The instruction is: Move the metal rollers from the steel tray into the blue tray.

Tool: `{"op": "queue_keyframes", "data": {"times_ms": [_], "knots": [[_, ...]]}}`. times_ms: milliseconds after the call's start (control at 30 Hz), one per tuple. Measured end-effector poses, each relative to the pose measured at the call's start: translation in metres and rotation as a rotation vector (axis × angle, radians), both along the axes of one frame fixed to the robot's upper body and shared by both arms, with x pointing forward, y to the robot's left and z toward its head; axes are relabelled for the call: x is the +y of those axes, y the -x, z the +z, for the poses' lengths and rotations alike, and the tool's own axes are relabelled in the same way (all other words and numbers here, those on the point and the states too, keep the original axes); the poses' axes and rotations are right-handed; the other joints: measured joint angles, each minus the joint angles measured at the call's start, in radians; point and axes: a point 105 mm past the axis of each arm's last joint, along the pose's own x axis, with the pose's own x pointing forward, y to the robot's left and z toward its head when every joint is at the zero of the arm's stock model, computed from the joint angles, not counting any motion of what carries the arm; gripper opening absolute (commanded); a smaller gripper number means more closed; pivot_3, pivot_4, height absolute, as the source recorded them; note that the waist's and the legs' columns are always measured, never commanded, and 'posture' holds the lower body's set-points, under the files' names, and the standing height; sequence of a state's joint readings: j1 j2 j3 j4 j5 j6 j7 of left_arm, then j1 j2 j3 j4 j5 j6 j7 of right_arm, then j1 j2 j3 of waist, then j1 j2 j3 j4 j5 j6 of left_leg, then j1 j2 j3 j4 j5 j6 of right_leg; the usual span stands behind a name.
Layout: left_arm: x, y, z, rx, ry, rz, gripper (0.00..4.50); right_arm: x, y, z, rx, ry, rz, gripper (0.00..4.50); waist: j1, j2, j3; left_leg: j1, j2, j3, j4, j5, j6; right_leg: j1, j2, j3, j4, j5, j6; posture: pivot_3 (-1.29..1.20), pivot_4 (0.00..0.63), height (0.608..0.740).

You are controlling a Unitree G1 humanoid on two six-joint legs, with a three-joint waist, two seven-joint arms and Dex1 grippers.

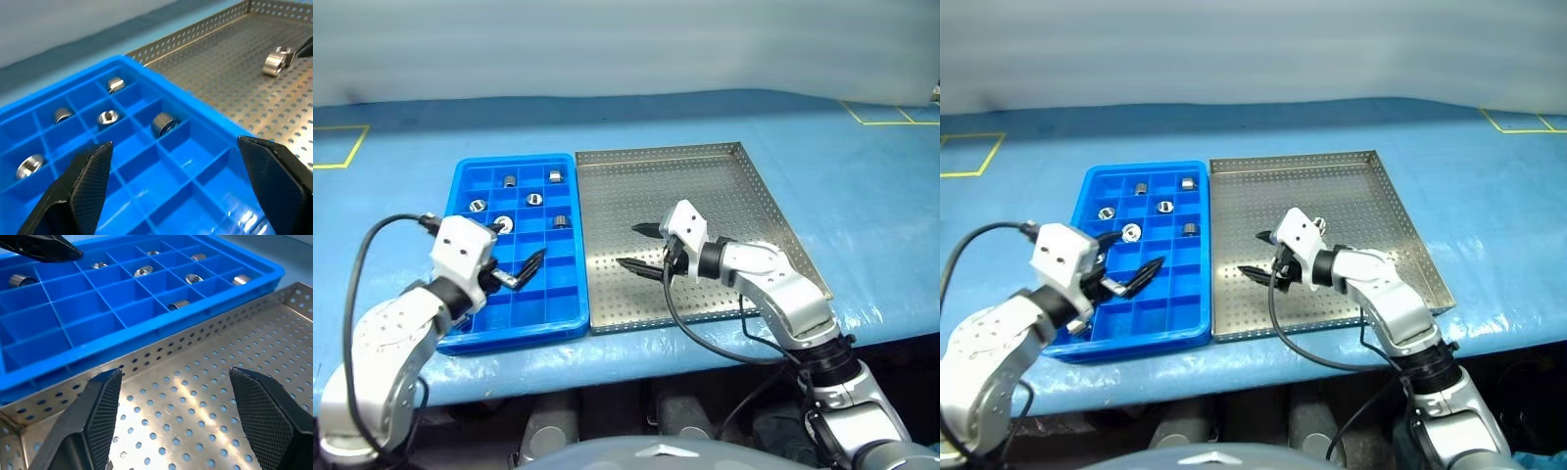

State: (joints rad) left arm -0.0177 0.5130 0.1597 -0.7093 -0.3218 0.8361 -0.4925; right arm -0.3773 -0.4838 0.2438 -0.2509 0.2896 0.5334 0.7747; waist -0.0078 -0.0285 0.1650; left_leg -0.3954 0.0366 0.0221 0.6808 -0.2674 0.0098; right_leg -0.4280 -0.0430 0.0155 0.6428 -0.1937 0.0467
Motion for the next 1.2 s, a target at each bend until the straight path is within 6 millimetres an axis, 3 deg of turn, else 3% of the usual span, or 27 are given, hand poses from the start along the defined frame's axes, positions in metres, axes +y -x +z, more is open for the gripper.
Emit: {"op": "queue_keyframes", "data": {"times_ms": [300, 600, 867, 1200], "knots": [[-0.061, -0.061, 0.001, -0.017, 0.009, -0.190, 4.43, -0.008, 0.009, 0.014, -0.020, -0.043, 0.007, 3.69, -0.019, 0.000, 0.000, -0.001, 0.000, 0.000, 0.000, 0.000, 0.000, 0.000, 0.000, 0.001, -0.001, 0.001, 0.000, -0.18, 0.150, 0.740], [-0.098, -0.106, -0.034, 0.100, -0.011, -0.234, 4.43, -0.026, 0.026, -0.006, 0.023, -0.028, -0.155, 3.69, -0.101, 0.001, 0.000, -0.003, -0.001, 0.001, 0.001, -0.001, 0.001, -0.001, 0.000, 0.002, -0.001, 0.003, 0.007, -0.33, 0.150, 0.740], [-0.113, -0.126, -0.062, 0.180, -0.016, -0.216, 4.43, -0.033, 0.030, -0.008, 0.025, -0.028, -0.223, 3.69, -0.201, 0.001, 0.000, -0.003, -0.001, 0.000, 0.001, -0.001, 0.002, -0.001, 0.000, 0.003, -0.001, 0.003, 0.012, -0.38, 0.150, 0.740], [-0.101, -0.131, -0.081, 0.198, -0.070, -0.161, 4.43, -0.036, 0.030, -0.012, 0.034, -0.024, -0.253, 3.69, -0.284, 0.000, 0.000, -0.001, -0.001, -0.001, 0.001, -0.001, 0.002, -0.001, 0.000, 0.006, -0.001, 0.004, 0.015, -0.36, 0.150, 0.740]]}}
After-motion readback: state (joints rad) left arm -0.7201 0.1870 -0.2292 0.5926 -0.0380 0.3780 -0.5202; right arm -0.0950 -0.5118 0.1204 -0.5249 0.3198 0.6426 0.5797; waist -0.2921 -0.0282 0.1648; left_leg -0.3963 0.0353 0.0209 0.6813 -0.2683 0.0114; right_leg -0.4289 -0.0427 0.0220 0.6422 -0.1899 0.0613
